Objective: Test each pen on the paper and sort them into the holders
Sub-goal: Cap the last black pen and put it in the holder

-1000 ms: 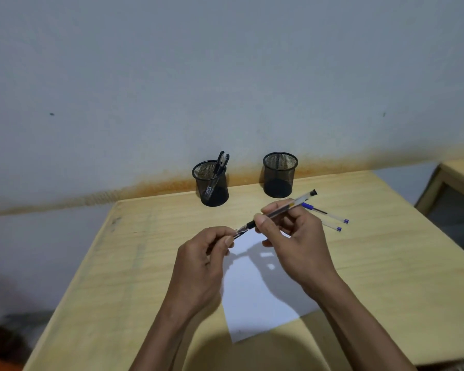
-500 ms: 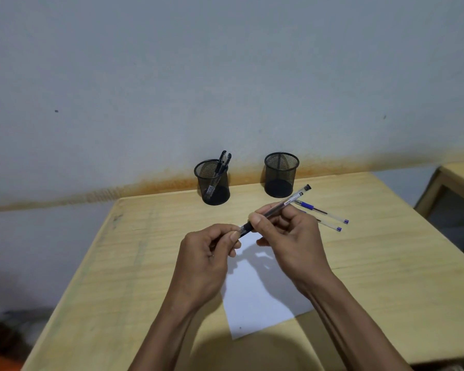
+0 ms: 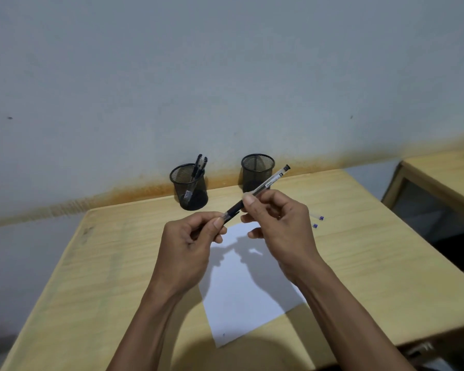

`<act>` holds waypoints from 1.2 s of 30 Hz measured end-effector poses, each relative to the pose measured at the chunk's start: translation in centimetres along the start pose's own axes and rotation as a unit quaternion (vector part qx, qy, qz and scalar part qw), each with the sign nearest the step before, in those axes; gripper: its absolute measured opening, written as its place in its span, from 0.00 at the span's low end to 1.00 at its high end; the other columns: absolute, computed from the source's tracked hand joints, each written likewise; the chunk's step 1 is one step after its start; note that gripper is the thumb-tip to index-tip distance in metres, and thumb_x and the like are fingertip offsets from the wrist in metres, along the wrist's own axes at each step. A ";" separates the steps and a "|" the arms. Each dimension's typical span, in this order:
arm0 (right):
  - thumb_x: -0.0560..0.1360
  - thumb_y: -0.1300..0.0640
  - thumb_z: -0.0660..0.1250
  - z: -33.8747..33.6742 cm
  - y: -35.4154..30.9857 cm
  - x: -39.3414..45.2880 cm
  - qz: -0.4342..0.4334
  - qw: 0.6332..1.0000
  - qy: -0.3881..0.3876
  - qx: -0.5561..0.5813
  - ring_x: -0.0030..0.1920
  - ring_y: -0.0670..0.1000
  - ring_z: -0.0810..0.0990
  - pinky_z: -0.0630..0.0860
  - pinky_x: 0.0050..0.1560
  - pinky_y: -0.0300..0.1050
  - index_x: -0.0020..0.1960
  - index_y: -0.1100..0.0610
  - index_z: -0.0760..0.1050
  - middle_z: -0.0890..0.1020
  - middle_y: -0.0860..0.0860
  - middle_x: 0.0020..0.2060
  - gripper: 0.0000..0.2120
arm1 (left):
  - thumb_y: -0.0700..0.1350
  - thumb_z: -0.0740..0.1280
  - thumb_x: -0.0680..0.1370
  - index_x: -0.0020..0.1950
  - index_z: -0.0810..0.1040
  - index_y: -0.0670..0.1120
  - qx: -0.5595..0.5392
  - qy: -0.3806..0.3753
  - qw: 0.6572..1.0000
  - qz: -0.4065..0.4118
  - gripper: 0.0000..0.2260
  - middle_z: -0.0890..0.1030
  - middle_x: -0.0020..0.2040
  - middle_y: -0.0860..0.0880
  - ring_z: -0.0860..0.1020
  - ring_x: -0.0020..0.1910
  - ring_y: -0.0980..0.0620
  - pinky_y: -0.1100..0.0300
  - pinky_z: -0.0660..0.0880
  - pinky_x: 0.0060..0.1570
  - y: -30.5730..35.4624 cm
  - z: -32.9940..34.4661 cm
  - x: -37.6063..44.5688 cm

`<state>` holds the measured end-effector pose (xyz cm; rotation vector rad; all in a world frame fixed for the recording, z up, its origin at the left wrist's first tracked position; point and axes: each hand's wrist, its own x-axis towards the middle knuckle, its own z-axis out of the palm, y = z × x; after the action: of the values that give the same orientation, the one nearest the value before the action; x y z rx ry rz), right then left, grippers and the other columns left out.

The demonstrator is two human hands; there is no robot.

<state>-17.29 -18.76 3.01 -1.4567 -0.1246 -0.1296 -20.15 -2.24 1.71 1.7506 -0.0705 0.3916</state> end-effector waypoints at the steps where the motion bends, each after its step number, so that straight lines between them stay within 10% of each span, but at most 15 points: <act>1: 0.77 0.53 0.73 -0.4 -0.1 -0.1 -0.003 1.000 0.009 -0.011 0.40 0.47 0.86 0.81 0.36 0.42 0.47 0.62 0.81 0.86 0.59 0.40 0.12 | 0.41 0.69 0.78 0.49 0.85 0.48 -0.001 -0.011 1.000 0.005 0.05 0.85 0.38 0.48 0.81 0.37 0.55 0.64 0.77 0.42 0.1 0.6 0.1; 9: 0.77 0.52 0.74 -7.1 -1.4 -1.2 -0.041 0.977 0.180 -0.105 0.42 0.64 0.83 0.82 0.38 0.56 0.39 0.55 0.80 0.85 0.63 0.39 0.10 | 0.46 0.72 0.76 0.56 0.83 0.50 0.034 -0.118 0.992 0.027 0.09 0.85 0.43 0.55 0.82 0.45 0.60 0.61 0.79 0.45 0.0 7.7 1.8; 16: 0.76 0.47 0.74 -17.0 -3.4 -5.8 -0.036 0.905 0.381 -0.187 0.39 0.56 0.84 0.82 0.44 0.65 0.40 0.56 0.81 0.85 0.57 0.36 0.13 | 0.49 0.72 0.76 0.64 0.79 0.47 0.143 -0.219 0.953 0.151 0.17 0.83 0.55 0.52 0.80 0.51 0.59 0.57 0.78 0.50 0.9 15.6 0.9; 26: 0.78 0.47 0.71 -30.6 -2.6 -16.0 0.037 0.758 0.591 -0.273 0.43 0.55 0.83 0.74 0.43 0.46 0.43 0.55 0.82 0.84 0.51 0.37 0.12 | 0.52 0.68 0.78 0.68 0.75 0.47 0.224 -0.353 0.864 0.279 0.20 0.76 0.66 0.48 0.73 0.65 0.47 0.50 0.70 0.64 2.9 28.1 -5.2; 36: 0.78 0.50 0.71 -34.3 6.4 -20.8 0.230 0.719 0.602 -0.261 0.52 0.60 0.82 0.69 0.46 0.43 0.46 0.54 0.82 0.83 0.54 0.40 0.08 | 0.52 0.60 0.82 0.67 0.78 0.50 0.334 -0.376 0.815 0.289 0.16 0.73 0.72 0.47 0.70 0.71 0.46 0.46 0.66 0.70 -0.4 34.1 -7.9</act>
<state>-36.61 -51.87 -10.41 -1.6356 1.4469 -0.7231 -19.95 -36.21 -6.58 2.4823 -1.1855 0.1192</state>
